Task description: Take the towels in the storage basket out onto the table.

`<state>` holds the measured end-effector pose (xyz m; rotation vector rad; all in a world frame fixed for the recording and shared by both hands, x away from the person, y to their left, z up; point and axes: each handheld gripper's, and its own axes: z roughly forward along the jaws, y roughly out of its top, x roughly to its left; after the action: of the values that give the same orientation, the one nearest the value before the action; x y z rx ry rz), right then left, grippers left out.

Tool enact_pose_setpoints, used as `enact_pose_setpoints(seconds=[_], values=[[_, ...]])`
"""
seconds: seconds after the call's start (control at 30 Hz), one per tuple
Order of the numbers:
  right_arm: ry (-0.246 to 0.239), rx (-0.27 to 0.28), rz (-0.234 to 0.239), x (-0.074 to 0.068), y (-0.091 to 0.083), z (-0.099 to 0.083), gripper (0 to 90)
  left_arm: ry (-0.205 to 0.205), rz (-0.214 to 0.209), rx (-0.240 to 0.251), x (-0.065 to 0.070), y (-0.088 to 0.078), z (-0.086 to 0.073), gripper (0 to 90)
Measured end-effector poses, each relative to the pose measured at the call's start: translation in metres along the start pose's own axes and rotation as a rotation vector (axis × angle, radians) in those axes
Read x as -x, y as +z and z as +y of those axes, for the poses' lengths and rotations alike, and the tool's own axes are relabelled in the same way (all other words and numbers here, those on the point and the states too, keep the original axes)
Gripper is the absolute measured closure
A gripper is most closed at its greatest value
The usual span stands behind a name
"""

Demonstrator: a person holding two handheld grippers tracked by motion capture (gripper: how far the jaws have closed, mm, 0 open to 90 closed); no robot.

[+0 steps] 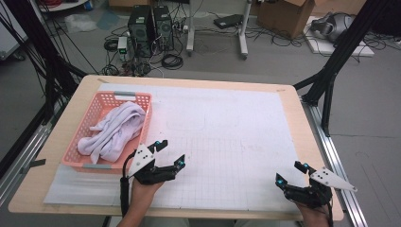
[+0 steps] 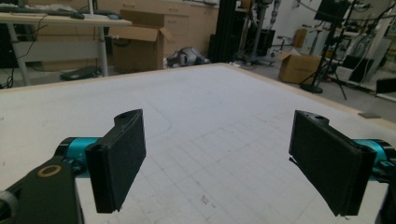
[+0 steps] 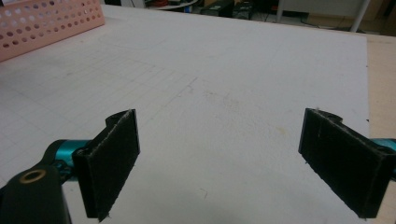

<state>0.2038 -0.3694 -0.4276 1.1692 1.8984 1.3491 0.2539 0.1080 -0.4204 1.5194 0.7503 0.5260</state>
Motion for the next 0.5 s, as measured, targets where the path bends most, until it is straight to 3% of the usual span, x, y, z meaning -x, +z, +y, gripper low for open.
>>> enact_pose_setpoints(seconds=[0.1, 0.3, 0.4, 0.5], values=[[0.001, -0.001, -0.007, 0.000, -0.001, 0.000, 11.1, -0.004, -0.013, 0.008, -0.001, -0.003, 0.007, 18.8], [0.032, -0.002, -0.028, 0.004, -0.001, -0.002, 11.0, -0.015, -0.038, 0.029, -0.015, -0.013, 0.035, 18.9], [0.020, -0.011, -0.028, 0.003, -0.003, -0.003, 11.1, -0.016, -0.031, 0.040, -0.021, -0.019, 0.043, 18.6], [0.024, -0.007, -0.037, 0.004, -0.006, -0.004, 11.0, -0.022, 0.006, 0.062, -0.035, -0.034, 0.050, 17.7]])
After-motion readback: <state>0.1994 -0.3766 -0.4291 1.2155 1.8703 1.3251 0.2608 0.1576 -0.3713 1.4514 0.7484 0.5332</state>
